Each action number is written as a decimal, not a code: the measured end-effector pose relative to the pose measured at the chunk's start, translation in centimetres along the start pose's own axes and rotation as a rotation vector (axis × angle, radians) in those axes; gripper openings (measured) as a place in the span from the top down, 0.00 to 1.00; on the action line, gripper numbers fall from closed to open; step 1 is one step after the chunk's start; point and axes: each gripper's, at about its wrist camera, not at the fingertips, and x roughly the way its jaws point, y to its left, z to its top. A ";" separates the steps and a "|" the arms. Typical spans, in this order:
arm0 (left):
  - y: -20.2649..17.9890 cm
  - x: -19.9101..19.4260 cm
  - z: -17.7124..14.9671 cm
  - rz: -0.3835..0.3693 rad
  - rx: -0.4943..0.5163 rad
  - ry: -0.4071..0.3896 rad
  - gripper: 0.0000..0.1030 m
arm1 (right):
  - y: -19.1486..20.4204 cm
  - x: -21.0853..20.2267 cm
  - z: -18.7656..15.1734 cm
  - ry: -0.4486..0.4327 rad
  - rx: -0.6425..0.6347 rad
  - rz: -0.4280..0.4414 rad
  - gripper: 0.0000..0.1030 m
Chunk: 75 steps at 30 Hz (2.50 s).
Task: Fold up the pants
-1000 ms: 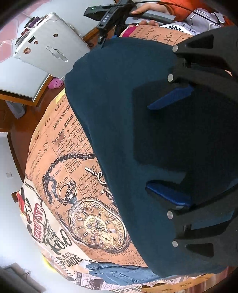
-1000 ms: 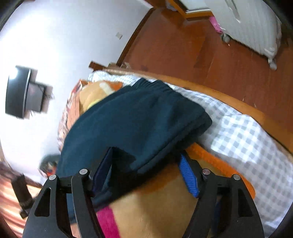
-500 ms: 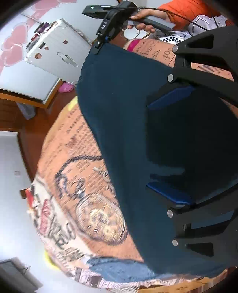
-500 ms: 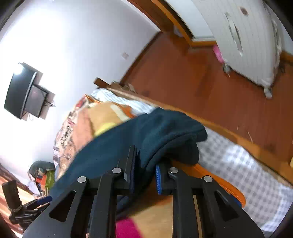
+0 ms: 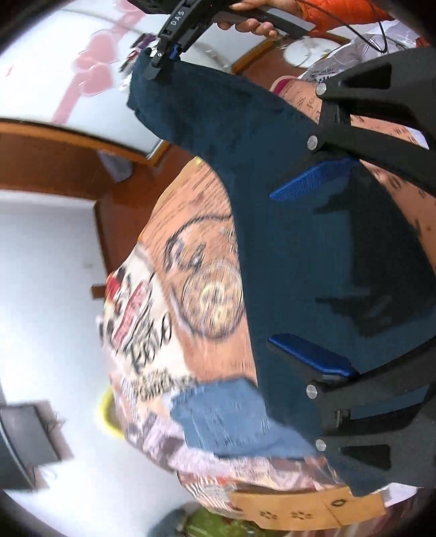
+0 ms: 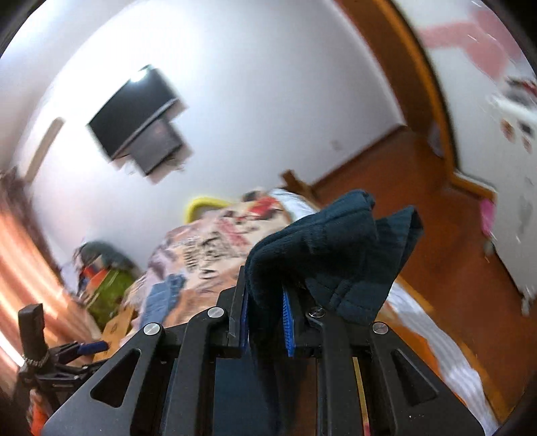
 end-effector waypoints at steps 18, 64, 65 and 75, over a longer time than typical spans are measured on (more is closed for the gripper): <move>15.7 -7.1 -8.5 0.174 -0.331 -0.063 0.21 | 18.1 10.6 -11.7 0.453 -0.424 0.354 0.86; 8.6 -1.7 -11.8 0.039 -0.217 0.070 0.16 | 4.5 7.3 -12.2 0.603 -0.425 -0.052 0.45; 9.2 -3.0 -11.9 0.088 -0.217 0.047 0.16 | 5.1 7.0 -11.7 0.589 -0.437 -0.051 0.45; 20.1 -8.9 -18.5 0.239 -0.503 0.025 0.16 | 15.1 8.3 -10.0 0.471 -0.562 0.119 0.45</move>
